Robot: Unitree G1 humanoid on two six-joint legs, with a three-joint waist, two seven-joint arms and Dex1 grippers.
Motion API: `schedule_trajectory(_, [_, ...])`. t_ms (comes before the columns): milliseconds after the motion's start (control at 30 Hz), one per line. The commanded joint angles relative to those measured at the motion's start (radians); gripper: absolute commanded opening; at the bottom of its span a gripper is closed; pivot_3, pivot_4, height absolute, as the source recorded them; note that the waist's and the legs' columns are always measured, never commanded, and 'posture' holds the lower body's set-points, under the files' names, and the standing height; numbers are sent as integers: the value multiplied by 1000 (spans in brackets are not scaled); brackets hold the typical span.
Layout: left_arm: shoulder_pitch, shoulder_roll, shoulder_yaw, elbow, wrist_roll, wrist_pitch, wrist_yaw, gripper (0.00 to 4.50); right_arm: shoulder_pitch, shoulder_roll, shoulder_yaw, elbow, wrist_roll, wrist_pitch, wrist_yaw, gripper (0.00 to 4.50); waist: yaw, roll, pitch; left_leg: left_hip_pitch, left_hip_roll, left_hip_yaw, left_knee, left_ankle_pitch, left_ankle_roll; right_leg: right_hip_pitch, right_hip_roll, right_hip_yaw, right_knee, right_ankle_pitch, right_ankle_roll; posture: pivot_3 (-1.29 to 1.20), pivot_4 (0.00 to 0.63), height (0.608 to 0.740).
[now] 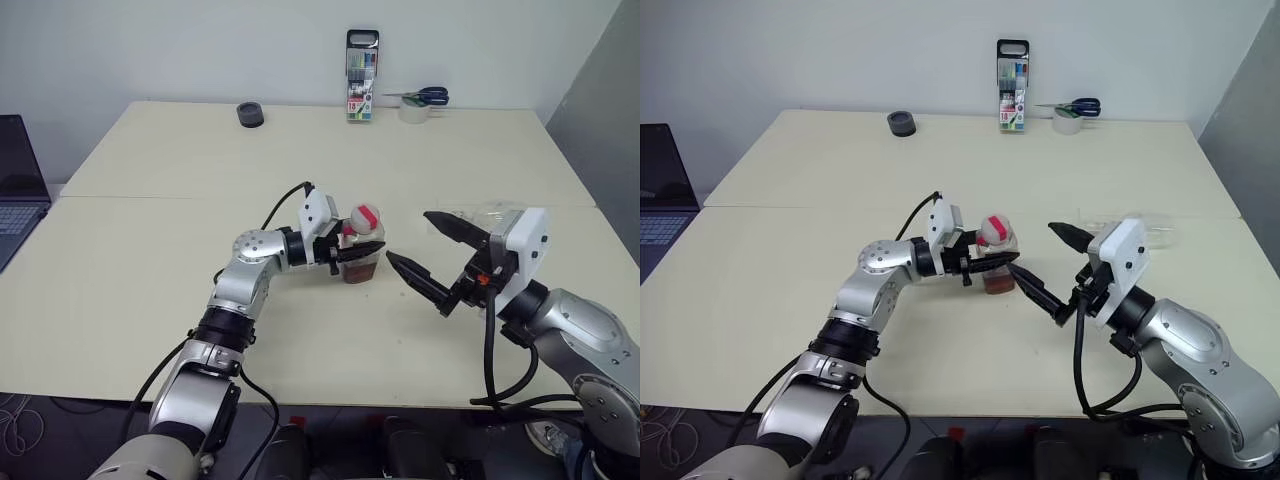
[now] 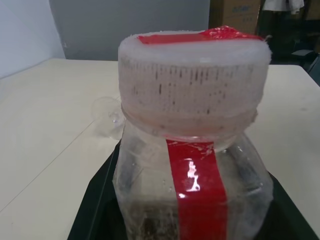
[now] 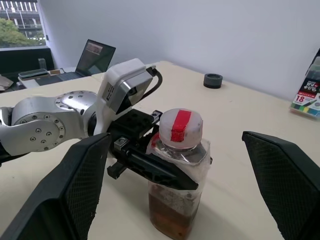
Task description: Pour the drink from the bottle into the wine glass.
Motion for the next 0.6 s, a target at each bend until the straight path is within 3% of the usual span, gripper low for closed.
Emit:
schedule_trajectory(33, [-47,-15,9,4,-11,-36,-27,1764,-24,7,-13,-55,5,-2,-42,4500,0,0,0,0,0,0,0,0,0,0,0,0,0,0,0,0,150,740])
schedule_trajectory(433, [-79,-56,-4,52,-40,-27,-164,1764,-152,88,67,-24,10,108,-202,4500,-2,0,0,0,0,0,0,0,0,-1,0,0,0,0,0,0,150,740])
schedule_trajectory(600, [-88,-71,-3,63,-39,-26,-205,1763,-194,92,93,-5,24,166,-196,4500,-2,0,0,-1,0,0,0,0,0,-1,0,0,0,0,0,0,150,740])
